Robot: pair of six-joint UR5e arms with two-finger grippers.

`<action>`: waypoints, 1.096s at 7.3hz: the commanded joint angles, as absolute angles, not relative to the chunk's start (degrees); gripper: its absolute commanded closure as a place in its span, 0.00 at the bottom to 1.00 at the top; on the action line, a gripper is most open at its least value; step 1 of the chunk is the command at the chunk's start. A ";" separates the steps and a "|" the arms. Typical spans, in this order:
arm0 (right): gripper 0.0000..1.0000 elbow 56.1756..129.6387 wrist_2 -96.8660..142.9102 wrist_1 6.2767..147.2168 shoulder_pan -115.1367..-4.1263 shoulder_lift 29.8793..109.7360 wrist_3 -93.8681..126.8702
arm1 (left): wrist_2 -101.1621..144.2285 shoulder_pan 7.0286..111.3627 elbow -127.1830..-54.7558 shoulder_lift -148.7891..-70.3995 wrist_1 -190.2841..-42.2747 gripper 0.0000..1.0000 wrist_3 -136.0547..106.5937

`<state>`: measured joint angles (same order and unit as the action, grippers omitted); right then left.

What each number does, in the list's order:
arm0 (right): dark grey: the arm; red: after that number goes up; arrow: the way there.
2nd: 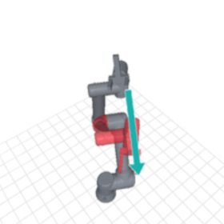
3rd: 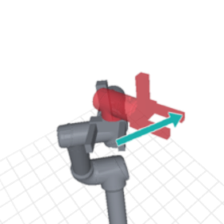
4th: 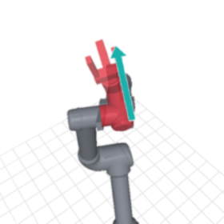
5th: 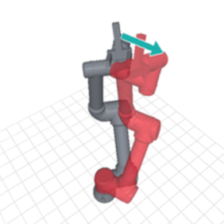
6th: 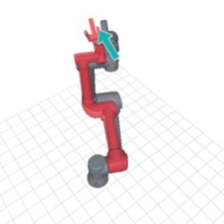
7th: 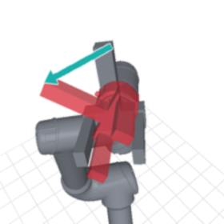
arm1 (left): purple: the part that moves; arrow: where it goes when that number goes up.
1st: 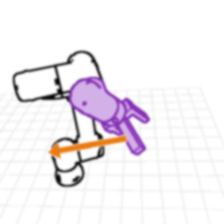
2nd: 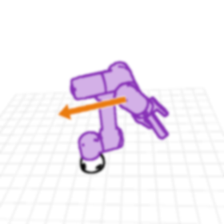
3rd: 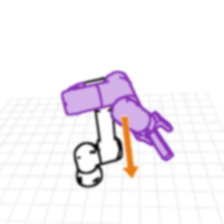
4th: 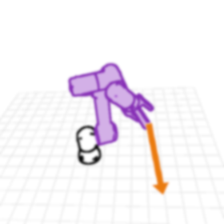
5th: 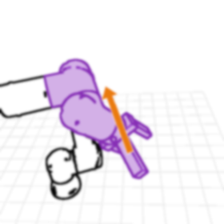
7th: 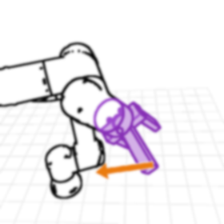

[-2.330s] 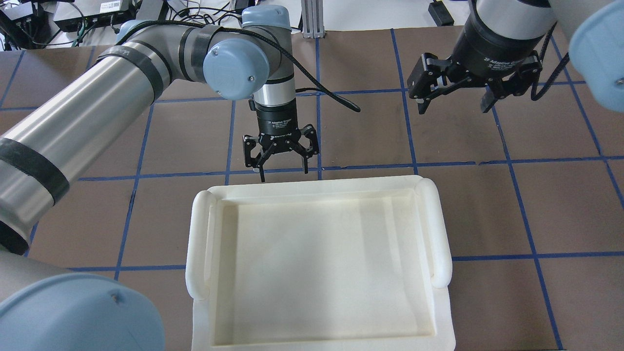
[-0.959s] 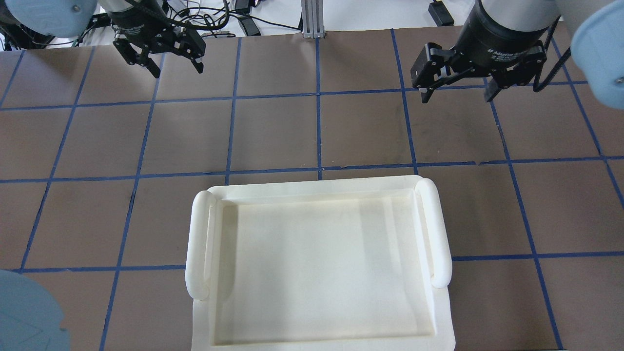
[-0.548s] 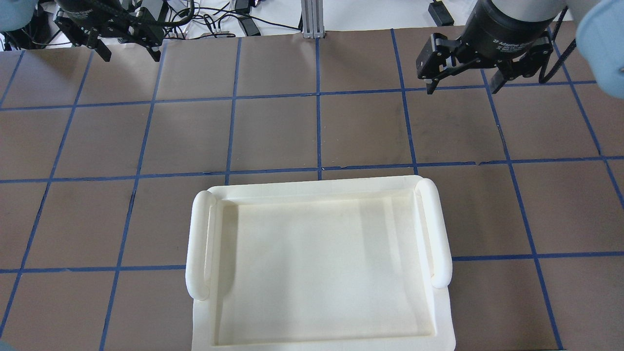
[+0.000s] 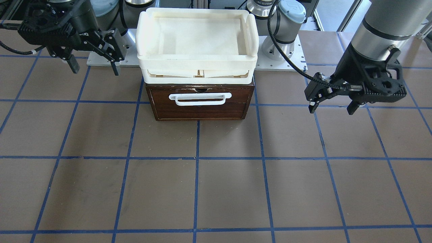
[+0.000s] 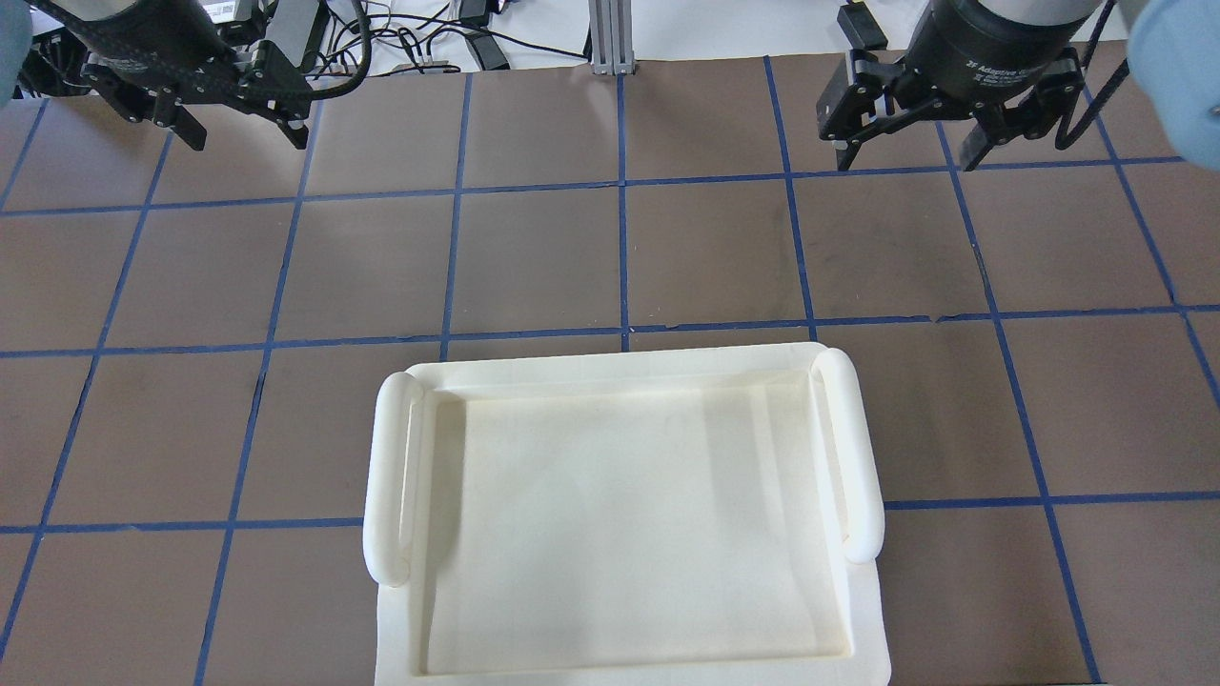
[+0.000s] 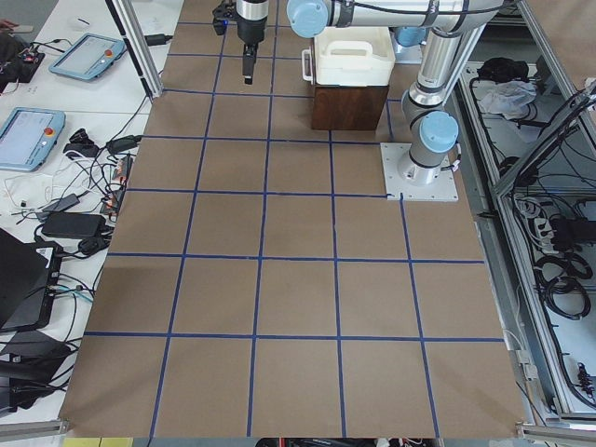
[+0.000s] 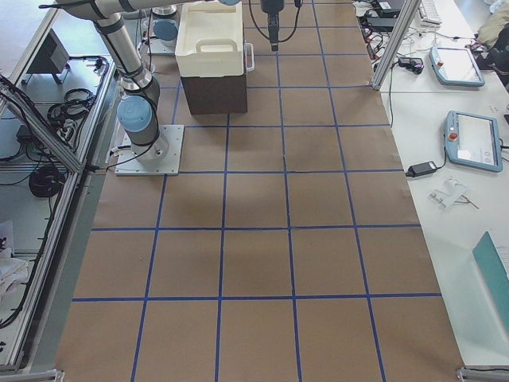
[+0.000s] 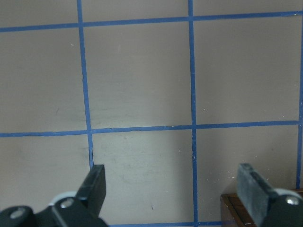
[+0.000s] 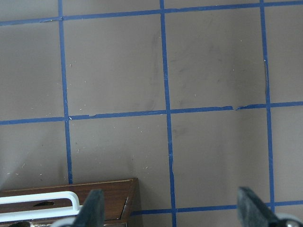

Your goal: Put scissors in drawer and close it

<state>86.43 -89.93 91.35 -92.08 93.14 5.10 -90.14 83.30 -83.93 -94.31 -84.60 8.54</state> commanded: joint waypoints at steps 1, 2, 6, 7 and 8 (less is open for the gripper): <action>0.00 86.48 -89.82 91.32 -92.02 93.16 5.10 | -90.00 83.49 -88.15 -91.85 -82.36 0.00 6.70; 0.00 86.48 -89.82 91.32 -92.02 93.16 5.10 | -89.83 83.84 -88.15 -92.63 -81.14 0.00 3.72; 0.00 86.48 -89.82 91.14 -91.76 93.16 5.01 | -90.35 86.66 -88.51 -91.15 -81.47 0.00 0.09; 0.00 86.48 -89.48 91.23 -91.76 93.16 4.75 | -90.35 86.66 -88.94 -90.97 -81.39 0.00 0.09; 0.00 86.48 -89.56 91.14 -91.76 93.16 4.75 | -90.44 86.75 -89.47 -90.71 -81.39 0.00 0.09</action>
